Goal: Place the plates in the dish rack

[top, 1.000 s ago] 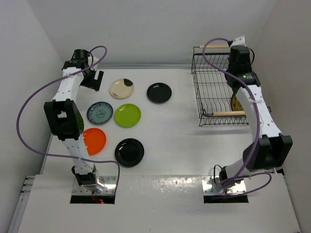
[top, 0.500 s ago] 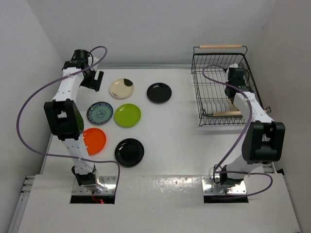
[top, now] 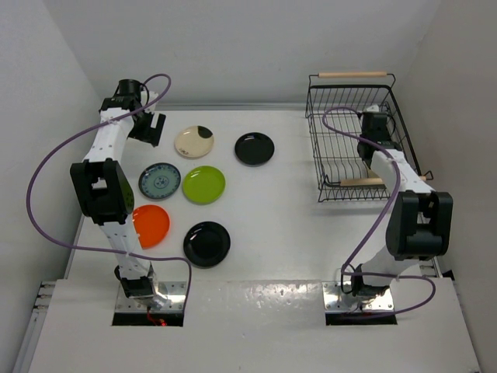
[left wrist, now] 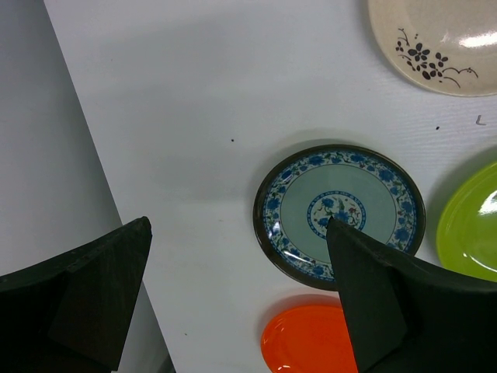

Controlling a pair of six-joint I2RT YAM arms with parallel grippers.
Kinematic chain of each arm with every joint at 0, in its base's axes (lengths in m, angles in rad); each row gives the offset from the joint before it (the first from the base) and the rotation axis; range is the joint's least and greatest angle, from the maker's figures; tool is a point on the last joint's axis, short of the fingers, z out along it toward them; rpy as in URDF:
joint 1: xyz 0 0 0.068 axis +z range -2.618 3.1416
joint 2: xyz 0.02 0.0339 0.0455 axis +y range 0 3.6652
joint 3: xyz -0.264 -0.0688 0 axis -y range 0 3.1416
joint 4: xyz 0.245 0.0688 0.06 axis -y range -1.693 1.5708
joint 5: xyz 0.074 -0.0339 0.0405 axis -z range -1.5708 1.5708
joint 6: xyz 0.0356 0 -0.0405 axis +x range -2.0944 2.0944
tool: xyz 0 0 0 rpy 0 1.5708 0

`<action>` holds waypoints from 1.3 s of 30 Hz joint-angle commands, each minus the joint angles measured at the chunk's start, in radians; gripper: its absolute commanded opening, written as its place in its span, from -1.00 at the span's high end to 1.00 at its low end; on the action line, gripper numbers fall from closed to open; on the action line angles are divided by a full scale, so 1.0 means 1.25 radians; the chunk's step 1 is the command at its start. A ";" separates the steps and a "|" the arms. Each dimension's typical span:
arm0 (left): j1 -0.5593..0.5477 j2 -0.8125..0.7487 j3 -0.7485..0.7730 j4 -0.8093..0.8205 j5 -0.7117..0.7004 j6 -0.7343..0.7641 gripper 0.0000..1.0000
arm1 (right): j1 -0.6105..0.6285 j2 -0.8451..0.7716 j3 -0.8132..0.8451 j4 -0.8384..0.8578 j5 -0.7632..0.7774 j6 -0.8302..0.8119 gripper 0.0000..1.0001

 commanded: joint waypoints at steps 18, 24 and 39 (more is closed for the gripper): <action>0.004 0.181 0.126 0.080 0.252 -0.093 -1.00 | -0.002 0.014 0.117 -0.113 -0.056 0.073 -0.48; 0.004 0.307 0.207 0.148 0.312 -0.186 -1.00 | 0.036 -0.047 0.171 -0.163 -0.064 0.076 -0.73; -0.012 0.424 0.192 0.155 0.470 -0.236 0.56 | 0.192 -0.236 0.116 -0.146 -0.038 0.122 -0.84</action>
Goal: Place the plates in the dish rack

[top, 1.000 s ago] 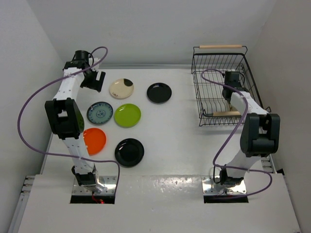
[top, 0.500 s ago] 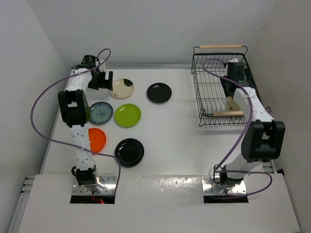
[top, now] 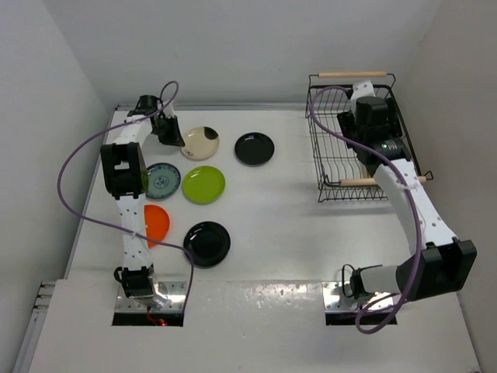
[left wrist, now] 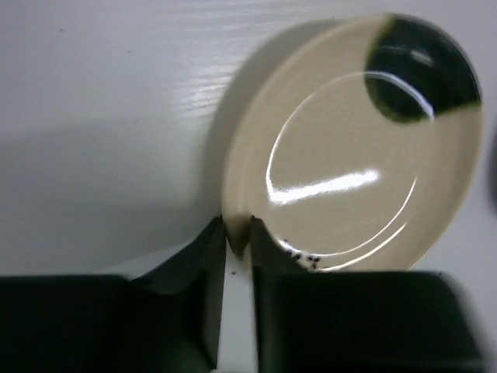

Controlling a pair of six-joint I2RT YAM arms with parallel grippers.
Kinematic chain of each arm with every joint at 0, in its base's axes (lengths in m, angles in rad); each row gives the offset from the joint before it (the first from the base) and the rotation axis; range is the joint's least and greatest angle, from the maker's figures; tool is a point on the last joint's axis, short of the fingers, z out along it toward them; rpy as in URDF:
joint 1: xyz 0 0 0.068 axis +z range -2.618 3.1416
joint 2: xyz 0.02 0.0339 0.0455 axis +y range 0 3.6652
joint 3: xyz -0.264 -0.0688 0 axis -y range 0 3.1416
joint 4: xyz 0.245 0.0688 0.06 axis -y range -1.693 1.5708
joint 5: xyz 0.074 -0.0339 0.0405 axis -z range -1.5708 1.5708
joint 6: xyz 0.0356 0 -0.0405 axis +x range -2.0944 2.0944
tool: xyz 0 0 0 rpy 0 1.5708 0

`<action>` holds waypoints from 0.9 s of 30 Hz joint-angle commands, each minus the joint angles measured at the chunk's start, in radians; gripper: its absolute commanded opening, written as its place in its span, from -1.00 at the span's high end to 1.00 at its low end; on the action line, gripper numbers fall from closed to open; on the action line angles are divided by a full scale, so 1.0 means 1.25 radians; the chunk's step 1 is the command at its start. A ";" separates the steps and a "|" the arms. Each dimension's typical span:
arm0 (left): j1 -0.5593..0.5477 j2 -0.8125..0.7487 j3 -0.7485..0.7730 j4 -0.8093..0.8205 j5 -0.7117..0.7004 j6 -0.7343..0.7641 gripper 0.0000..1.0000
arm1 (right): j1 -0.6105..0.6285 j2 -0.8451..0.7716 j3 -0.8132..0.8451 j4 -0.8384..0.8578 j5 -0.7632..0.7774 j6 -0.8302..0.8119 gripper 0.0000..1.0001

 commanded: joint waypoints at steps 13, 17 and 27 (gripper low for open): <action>-0.007 -0.188 0.061 -0.026 0.240 -0.021 1.00 | 0.130 0.027 0.068 -0.042 -0.314 0.172 -0.89; -0.031 -0.258 0.076 -0.026 0.309 -0.031 1.00 | 0.186 0.081 0.097 -0.013 -0.426 0.240 -0.89; -0.204 -0.388 -0.081 -0.158 0.396 0.152 1.00 | 0.223 0.265 0.152 0.140 -0.671 0.485 -0.84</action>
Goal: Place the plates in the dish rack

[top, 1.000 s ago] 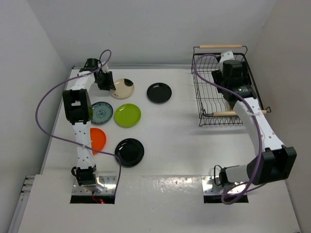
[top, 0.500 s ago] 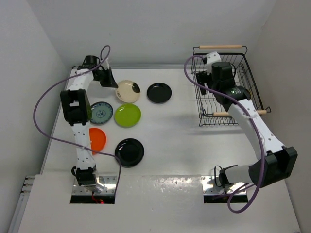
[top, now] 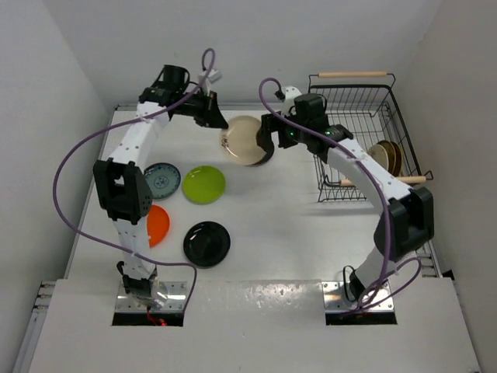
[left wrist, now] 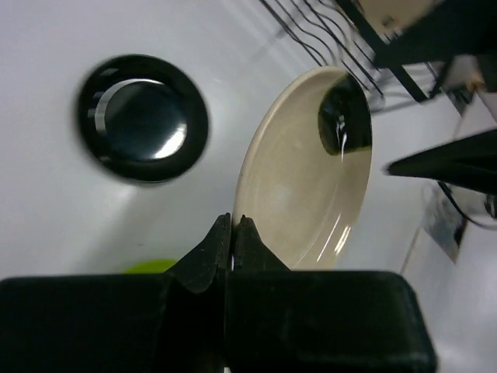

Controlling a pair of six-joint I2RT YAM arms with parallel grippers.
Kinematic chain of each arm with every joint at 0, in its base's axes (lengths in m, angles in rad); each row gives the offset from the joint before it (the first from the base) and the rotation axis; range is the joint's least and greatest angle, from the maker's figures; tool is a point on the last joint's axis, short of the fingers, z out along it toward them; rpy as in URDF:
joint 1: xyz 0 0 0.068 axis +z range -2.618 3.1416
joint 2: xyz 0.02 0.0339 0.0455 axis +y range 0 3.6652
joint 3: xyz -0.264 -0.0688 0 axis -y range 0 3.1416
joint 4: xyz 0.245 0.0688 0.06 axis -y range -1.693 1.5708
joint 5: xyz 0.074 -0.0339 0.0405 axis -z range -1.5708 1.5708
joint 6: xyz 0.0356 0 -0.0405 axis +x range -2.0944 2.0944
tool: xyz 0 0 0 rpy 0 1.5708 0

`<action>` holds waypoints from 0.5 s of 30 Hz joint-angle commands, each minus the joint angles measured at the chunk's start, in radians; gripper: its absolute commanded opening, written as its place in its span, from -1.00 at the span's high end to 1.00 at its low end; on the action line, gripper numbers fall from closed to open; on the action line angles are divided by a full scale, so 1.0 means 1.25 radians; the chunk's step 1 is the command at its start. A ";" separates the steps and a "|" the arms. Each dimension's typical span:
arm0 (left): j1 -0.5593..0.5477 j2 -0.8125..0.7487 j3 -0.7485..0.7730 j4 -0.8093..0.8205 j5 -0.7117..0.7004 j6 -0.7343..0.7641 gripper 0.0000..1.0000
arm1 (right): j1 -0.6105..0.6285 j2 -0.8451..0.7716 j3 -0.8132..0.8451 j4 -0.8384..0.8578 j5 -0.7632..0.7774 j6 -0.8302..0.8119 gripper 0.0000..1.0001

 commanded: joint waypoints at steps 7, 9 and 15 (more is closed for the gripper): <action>-0.036 -0.013 0.040 -0.115 0.123 0.113 1.00 | 0.003 0.132 0.018 0.138 -0.160 0.176 0.18; -0.036 -0.013 0.040 -0.115 0.089 0.113 1.00 | 0.002 0.132 0.011 0.148 -0.183 0.193 0.82; -0.012 -0.013 0.065 -0.115 -0.186 0.113 -0.28 | -0.016 0.018 -0.044 0.168 -0.121 0.147 1.00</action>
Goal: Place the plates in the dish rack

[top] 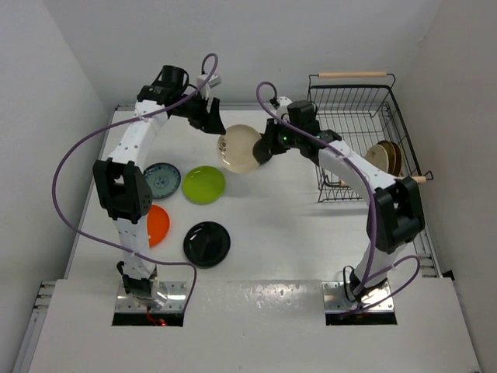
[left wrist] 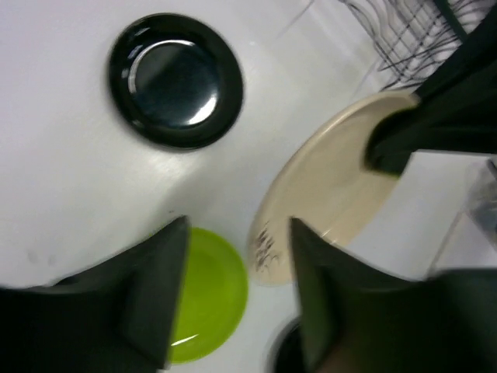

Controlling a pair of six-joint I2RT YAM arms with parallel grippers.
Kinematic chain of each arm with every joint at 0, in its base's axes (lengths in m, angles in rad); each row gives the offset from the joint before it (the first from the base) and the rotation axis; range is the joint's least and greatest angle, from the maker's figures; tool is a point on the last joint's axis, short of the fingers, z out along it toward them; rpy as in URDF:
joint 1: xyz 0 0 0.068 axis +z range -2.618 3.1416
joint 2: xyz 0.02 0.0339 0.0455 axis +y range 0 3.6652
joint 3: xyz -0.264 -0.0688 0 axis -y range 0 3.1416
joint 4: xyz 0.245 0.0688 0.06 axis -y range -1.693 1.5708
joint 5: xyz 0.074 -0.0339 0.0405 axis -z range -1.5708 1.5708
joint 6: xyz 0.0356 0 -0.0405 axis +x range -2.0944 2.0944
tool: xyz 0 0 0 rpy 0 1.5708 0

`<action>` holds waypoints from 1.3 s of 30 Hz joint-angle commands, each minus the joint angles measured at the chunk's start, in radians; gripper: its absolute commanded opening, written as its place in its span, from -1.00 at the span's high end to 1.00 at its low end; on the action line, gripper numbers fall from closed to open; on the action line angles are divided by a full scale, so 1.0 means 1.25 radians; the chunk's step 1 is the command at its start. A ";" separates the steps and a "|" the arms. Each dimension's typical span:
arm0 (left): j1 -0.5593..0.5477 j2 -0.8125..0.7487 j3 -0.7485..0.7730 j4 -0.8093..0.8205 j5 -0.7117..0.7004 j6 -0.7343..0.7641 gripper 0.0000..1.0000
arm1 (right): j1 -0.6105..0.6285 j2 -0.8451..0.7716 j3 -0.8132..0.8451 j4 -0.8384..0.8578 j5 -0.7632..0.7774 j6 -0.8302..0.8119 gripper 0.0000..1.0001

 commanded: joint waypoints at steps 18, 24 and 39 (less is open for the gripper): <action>0.084 -0.022 -0.063 0.004 -0.600 0.013 -0.99 | -0.278 -0.142 0.181 -0.427 0.788 -0.520 1.00; 0.084 -0.015 -0.063 0.004 -0.617 0.020 -0.99 | -0.337 -0.092 0.059 -0.408 0.724 -0.461 1.00; 0.091 -0.022 -0.087 0.004 -0.642 0.027 -0.99 | -0.353 -0.101 -0.026 -0.298 0.773 -0.393 1.00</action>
